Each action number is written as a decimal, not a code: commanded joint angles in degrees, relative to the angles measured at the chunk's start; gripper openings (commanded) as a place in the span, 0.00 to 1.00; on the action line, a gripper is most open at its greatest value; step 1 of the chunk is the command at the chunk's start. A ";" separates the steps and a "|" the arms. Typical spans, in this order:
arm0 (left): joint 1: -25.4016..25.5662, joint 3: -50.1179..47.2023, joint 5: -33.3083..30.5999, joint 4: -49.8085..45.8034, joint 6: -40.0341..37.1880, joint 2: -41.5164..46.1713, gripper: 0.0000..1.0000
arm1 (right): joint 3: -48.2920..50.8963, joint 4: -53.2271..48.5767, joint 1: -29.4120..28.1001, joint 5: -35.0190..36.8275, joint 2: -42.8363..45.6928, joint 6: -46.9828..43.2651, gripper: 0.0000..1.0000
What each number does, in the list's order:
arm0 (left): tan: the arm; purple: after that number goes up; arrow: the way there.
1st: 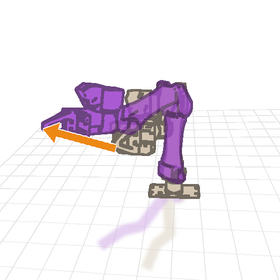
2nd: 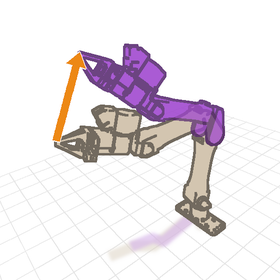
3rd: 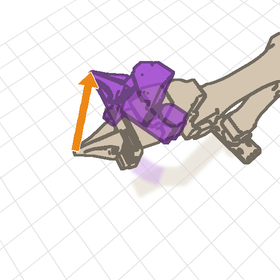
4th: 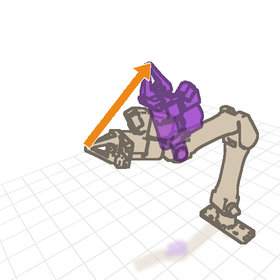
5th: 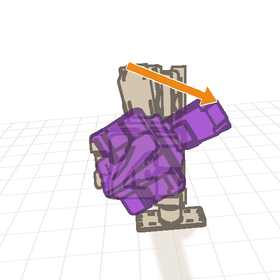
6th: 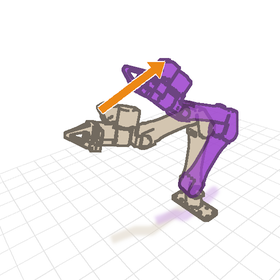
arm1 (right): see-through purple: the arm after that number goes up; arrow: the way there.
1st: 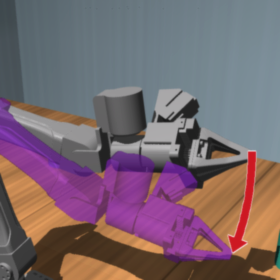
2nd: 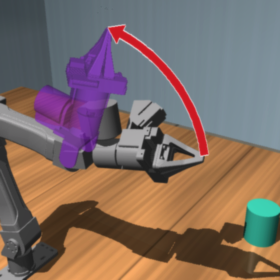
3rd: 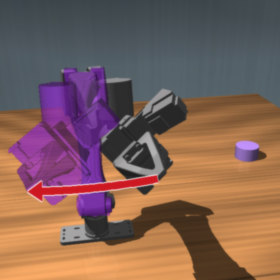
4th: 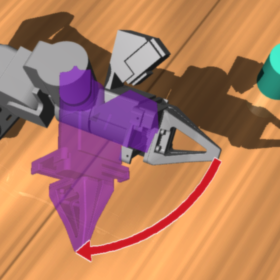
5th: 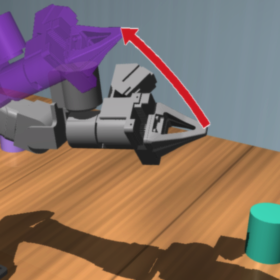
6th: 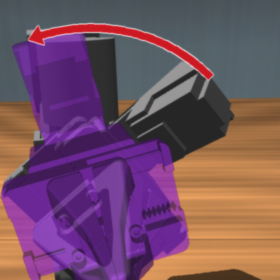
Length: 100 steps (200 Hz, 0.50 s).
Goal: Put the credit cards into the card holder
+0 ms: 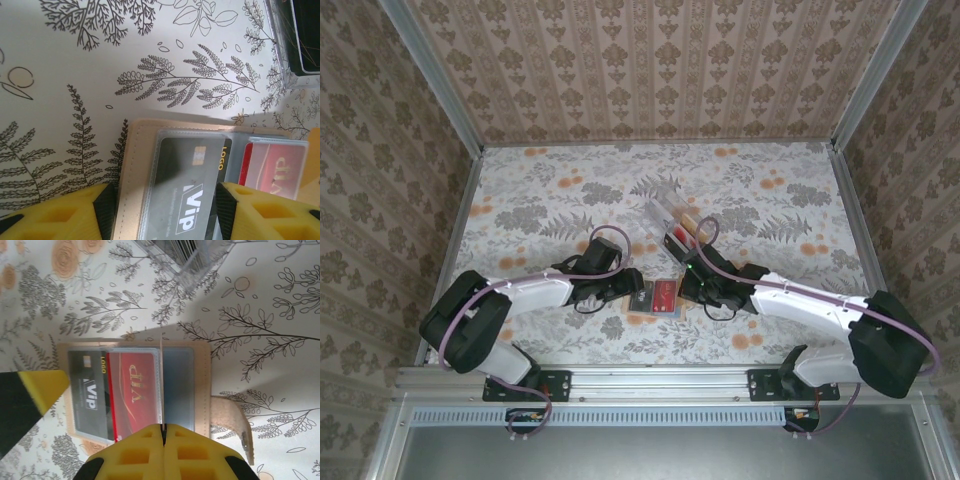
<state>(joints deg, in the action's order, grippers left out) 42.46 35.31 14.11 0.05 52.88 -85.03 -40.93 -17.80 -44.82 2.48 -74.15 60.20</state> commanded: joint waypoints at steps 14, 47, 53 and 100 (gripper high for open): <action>0.87 -0.24 0.88 1.26 -0.32 -1.20 0.56 | -2.62 0.34 0.34 -0.98 2.41 -1.29 0.06; 0.96 -0.17 0.95 1.40 -0.23 -1.24 0.55 | -3.93 0.53 0.30 -2.11 2.17 -2.00 0.06; 0.96 -0.15 0.93 1.41 -0.24 -1.26 0.54 | -4.06 0.89 0.28 -2.42 2.10 -2.19 0.06; 0.96 0.27 0.79 1.45 -0.19 -1.23 0.53 | -4.29 2.81 0.27 -3.74 1.25 -2.29 0.07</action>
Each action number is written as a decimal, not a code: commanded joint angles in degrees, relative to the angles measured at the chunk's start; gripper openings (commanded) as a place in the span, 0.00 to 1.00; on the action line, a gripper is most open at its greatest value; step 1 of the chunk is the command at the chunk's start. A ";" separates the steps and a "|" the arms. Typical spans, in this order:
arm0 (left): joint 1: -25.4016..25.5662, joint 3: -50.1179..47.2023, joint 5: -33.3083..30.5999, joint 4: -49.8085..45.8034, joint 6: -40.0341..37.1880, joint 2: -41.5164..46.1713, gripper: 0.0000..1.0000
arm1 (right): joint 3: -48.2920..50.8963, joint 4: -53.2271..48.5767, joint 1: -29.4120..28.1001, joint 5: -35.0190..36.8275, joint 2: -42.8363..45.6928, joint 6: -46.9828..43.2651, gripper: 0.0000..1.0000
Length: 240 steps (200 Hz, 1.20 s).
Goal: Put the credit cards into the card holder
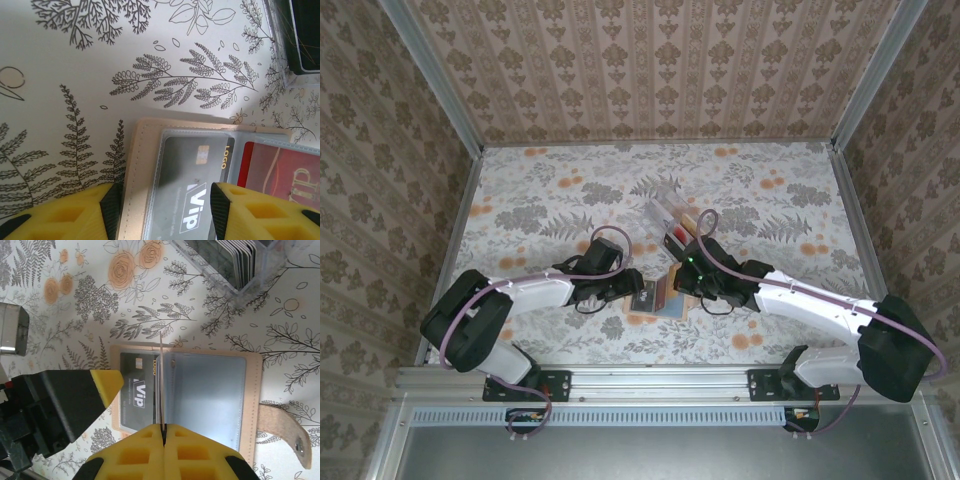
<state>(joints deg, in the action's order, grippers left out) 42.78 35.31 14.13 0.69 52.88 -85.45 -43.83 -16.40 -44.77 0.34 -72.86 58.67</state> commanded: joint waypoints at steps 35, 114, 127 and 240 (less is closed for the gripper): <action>0.72 0.44 0.44 0.65 -0.15 -0.29 0.54 | -1.67 3.11 0.23 -3.36 -1.69 -0.93 0.07; 0.72 -0.20 -3.57 -2.11 -0.06 4.49 0.61 | -3.59 1.02 0.23 -3.25 -4.16 -1.00 0.07; 0.72 -0.41 -4.15 -2.36 0.10 5.00 0.62 | -3.72 -0.22 0.20 -2.46 -4.02 -0.92 0.06; 0.72 -1.65 -9.98 -6.58 0.35 10.32 0.70 | -2.83 -7.13 0.39 6.21 4.86 -1.84 0.00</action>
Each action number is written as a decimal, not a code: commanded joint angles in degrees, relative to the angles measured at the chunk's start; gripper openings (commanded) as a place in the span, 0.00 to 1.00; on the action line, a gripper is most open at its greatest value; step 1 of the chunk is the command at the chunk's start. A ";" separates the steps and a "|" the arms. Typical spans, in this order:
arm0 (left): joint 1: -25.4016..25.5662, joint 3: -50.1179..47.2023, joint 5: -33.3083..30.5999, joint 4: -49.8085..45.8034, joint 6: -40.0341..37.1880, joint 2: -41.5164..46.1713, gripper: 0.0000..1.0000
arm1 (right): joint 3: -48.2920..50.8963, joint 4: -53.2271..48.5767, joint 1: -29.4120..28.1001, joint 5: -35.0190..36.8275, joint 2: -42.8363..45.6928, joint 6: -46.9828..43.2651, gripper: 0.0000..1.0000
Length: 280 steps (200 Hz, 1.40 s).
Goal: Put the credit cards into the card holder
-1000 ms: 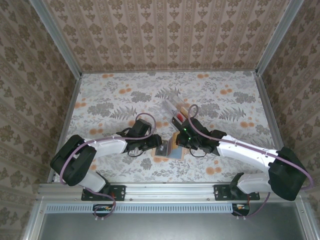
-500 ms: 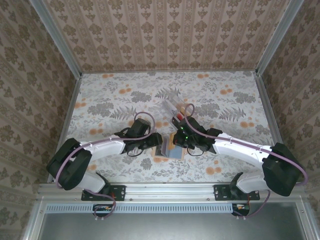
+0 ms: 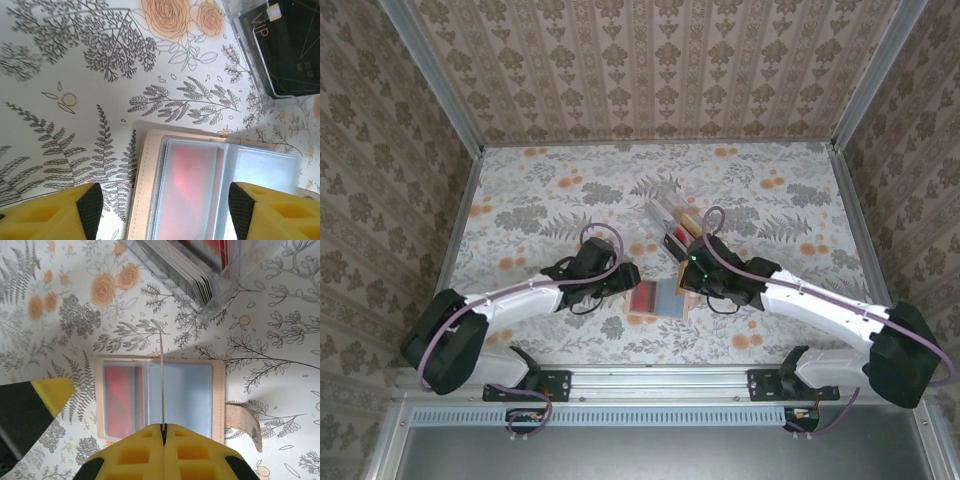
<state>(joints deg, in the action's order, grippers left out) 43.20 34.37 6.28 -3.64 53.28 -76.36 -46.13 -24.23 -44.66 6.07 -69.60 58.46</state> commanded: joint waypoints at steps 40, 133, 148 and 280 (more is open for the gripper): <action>0.39 0.24 1.24 -0.10 -1.22 -1.64 0.67 | 2.71 11.14 -0.13 -7.62 -1.41 -0.45 0.01; 1.57 1.74 3.93 1.66 -1.07 -7.37 0.57 | 12.36 30.47 -0.19 -14.71 -9.67 6.43 0.02; 1.65 1.71 3.88 1.61 -0.90 -7.58 0.56 | 13.31 32.48 -0.19 -15.24 -11.48 7.11 0.02; 3.45 1.53 2.96 1.57 0.43 -9.72 0.41 | 17.06 39.56 -0.24 -17.85 -16.31 7.22 0.03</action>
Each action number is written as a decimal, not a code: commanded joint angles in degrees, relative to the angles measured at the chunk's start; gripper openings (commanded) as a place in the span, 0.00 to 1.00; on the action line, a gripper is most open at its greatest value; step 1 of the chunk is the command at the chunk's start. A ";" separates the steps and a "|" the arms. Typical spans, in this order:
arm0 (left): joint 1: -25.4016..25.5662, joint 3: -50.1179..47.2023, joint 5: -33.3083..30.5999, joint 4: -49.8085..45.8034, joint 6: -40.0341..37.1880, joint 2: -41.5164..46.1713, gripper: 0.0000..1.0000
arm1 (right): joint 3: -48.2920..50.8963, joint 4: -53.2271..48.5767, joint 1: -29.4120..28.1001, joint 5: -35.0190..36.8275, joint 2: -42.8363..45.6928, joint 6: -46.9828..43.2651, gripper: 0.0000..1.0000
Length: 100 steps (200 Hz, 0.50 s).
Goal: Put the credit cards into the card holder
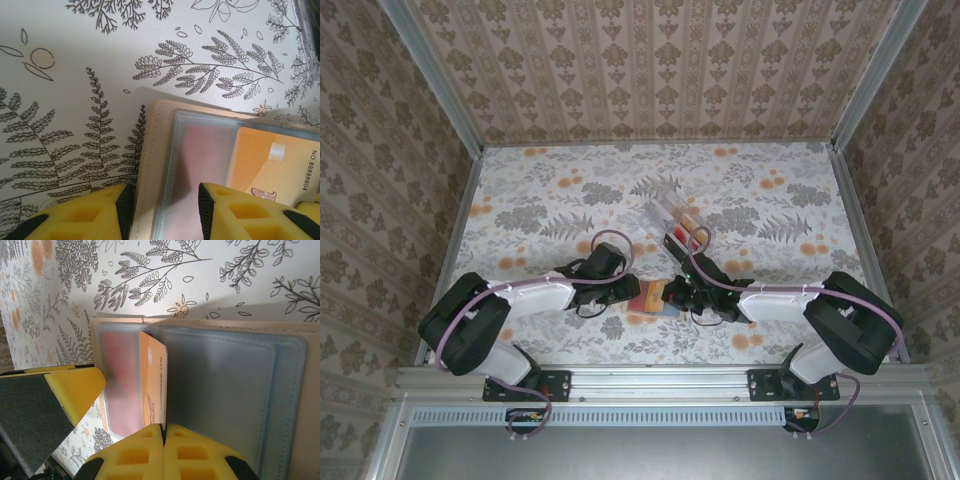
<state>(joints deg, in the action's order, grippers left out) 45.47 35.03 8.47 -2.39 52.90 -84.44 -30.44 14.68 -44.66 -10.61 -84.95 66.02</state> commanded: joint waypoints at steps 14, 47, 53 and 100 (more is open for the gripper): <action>1.28 0.88 0.69 0.26 0.87 -1.72 0.41 | 1.19 0.16 -0.23 -0.99 -1.21 -0.74 0.03; 1.24 1.10 0.72 0.05 0.80 -1.79 0.41 | 0.82 1.86 -0.18 -2.29 -3.77 -0.24 0.04; 1.24 1.10 0.73 -0.02 0.79 -1.79 0.41 | 0.69 2.30 -0.25 -2.40 -4.21 -0.06 0.04; 1.33 0.99 0.69 0.00 0.88 -1.53 0.41 | -2.19 2.11 -0.41 -2.86 -6.49 -0.07 0.06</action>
<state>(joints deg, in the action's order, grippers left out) 45.78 35.27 7.86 -2.61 52.93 -84.60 -30.89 18.09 -44.66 -12.53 -89.34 66.02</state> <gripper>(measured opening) 0.411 0.063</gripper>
